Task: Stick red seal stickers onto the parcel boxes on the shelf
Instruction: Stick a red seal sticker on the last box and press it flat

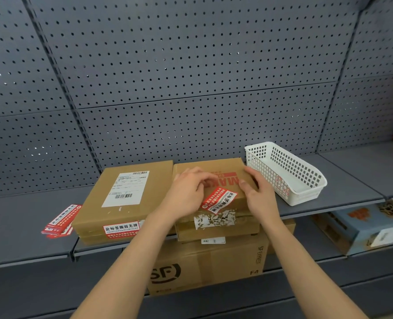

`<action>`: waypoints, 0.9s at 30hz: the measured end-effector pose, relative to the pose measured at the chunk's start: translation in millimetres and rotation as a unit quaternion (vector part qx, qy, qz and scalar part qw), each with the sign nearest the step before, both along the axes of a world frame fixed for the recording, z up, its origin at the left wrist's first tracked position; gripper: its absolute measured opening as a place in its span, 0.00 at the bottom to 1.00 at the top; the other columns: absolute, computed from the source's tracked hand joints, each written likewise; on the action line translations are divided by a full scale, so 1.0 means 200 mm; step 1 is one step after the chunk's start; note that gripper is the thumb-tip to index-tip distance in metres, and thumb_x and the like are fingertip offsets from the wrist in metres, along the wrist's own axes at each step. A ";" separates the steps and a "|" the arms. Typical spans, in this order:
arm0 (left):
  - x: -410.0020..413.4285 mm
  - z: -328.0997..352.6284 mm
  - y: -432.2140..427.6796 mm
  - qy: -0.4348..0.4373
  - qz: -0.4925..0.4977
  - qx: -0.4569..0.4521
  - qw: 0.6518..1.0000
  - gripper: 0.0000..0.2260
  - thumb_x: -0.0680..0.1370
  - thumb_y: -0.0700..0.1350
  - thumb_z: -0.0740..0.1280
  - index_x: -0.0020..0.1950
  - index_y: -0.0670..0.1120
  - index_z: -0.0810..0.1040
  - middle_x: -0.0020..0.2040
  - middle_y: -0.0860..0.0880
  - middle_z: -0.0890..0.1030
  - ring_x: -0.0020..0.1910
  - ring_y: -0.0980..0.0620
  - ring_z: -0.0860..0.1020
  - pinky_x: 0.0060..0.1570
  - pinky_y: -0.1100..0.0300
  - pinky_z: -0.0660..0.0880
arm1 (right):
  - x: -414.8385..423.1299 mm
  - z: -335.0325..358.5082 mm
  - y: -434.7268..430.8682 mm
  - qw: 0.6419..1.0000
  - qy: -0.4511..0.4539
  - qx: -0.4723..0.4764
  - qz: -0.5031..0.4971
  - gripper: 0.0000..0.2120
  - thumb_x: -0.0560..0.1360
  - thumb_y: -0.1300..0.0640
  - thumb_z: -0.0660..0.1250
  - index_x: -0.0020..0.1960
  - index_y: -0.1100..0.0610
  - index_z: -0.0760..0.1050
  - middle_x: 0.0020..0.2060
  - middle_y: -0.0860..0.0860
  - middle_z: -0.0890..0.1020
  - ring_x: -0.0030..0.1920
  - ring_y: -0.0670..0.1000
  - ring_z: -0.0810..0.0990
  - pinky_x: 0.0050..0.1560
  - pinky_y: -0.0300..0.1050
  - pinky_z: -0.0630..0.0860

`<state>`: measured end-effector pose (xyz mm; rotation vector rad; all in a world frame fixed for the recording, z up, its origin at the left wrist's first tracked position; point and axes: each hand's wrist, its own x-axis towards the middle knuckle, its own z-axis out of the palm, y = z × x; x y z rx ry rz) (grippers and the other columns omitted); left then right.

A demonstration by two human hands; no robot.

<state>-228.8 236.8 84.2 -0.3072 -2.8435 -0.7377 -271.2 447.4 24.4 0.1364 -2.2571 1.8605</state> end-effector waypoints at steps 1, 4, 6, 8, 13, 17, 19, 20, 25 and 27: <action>-0.02 0.01 0.01 -0.012 -0.002 -0.013 1.000 0.20 0.88 0.40 0.56 0.71 0.55 0.82 0.65 0.54 0.79 0.68 0.53 0.74 0.76 0.43 0.68 | 0.00 0.00 0.00 1.000 0.000 -0.003 -0.002 0.19 0.86 0.55 0.68 0.76 0.46 0.75 0.65 0.42 0.78 0.63 0.44 0.78 0.62 0.40 0.77; -0.06 0.02 0.02 -0.036 -0.005 -0.027 0.999 0.18 0.89 0.43 0.56 0.69 0.55 0.84 0.63 0.53 0.79 0.67 0.52 0.75 0.74 0.44 0.72 | 0.00 0.00 -0.01 1.000 -0.002 -0.001 -0.006 0.19 0.86 0.54 0.68 0.76 0.46 0.75 0.64 0.41 0.77 0.59 0.38 0.78 0.56 0.34 0.76; -0.06 0.02 0.03 -0.032 -0.005 -0.031 0.999 0.17 0.88 0.44 0.57 0.67 0.56 0.84 0.63 0.53 0.79 0.66 0.52 0.76 0.73 0.43 0.73 | 0.00 0.00 -0.01 1.000 -0.003 0.001 -0.009 0.19 0.86 0.54 0.68 0.76 0.46 0.75 0.63 0.40 0.77 0.58 0.37 0.78 0.52 0.28 0.74; -0.05 0.03 0.04 -0.027 -0.006 -0.037 0.999 0.16 0.88 0.45 0.59 0.65 0.56 0.84 0.63 0.54 0.79 0.66 0.52 0.75 0.74 0.42 0.72 | 0.00 0.00 -0.01 1.000 -0.005 0.003 -0.011 0.19 0.86 0.54 0.68 0.76 0.46 0.75 0.62 0.38 0.76 0.55 0.32 0.76 0.47 0.25 0.73; -0.06 0.03 0.06 -0.019 -0.013 0.002 1.000 0.06 0.85 0.50 0.65 0.55 0.56 0.82 0.59 0.56 0.81 0.62 0.53 0.79 0.69 0.43 0.77 | -0.01 0.00 -0.02 1.000 -0.001 0.003 -0.012 0.19 0.86 0.55 0.67 0.76 0.46 0.74 0.62 0.39 0.76 0.54 0.30 0.74 0.49 0.27 0.71; -0.07 0.04 0.07 -0.010 -0.023 0.015 1.000 0.02 0.82 0.50 0.72 0.51 0.55 0.80 0.52 0.57 0.83 0.54 0.54 0.81 0.62 0.47 0.80 | -0.02 -0.01 -0.02 1.000 0.009 0.015 -0.015 0.19 0.86 0.56 0.67 0.77 0.48 0.74 0.63 0.39 0.76 0.56 0.31 0.74 0.47 0.20 0.70; -0.06 0.05 0.07 -0.010 -0.028 0.019 0.999 0.02 0.83 0.49 0.72 0.52 0.54 0.80 0.51 0.58 0.83 0.52 0.56 0.81 0.59 0.50 0.82 | -0.02 -0.01 -0.03 1.000 0.009 0.016 -0.012 0.19 0.86 0.56 0.67 0.77 0.48 0.74 0.64 0.40 0.76 0.58 0.37 0.76 0.49 0.22 0.71; -0.06 0.05 0.07 -0.009 -0.030 0.019 0.999 0.02 0.84 0.49 0.72 0.53 0.53 0.80 0.51 0.58 0.83 0.51 0.58 0.81 0.57 0.53 0.82 | -0.02 -0.01 -0.03 1.000 0.011 0.014 -0.011 0.20 0.86 0.55 0.67 0.77 0.48 0.74 0.64 0.40 0.76 0.61 0.40 0.76 0.51 0.25 0.72; -0.02 0.05 0.05 -0.003 -0.043 0.065 0.997 0.06 0.85 0.48 0.70 0.61 0.53 0.78 0.50 0.57 0.81 0.48 0.59 0.79 0.46 0.68 0.74 | -0.05 -0.02 -0.03 1.000 0.017 0.004 -0.012 0.20 0.86 0.55 0.67 0.77 0.48 0.74 0.66 0.40 0.76 0.68 0.44 0.75 0.71 0.46 0.75; -0.01 0.06 0.03 -0.017 -0.065 0.064 0.996 0.15 0.83 0.52 0.73 0.68 0.54 0.78 0.50 0.57 0.82 0.50 0.58 0.80 0.52 0.63 0.76 | -0.06 -0.02 -0.03 1.000 0.017 0.001 -0.011 0.19 0.86 0.54 0.67 0.76 0.46 0.75 0.66 0.41 0.77 0.70 0.46 0.76 0.73 0.50 0.75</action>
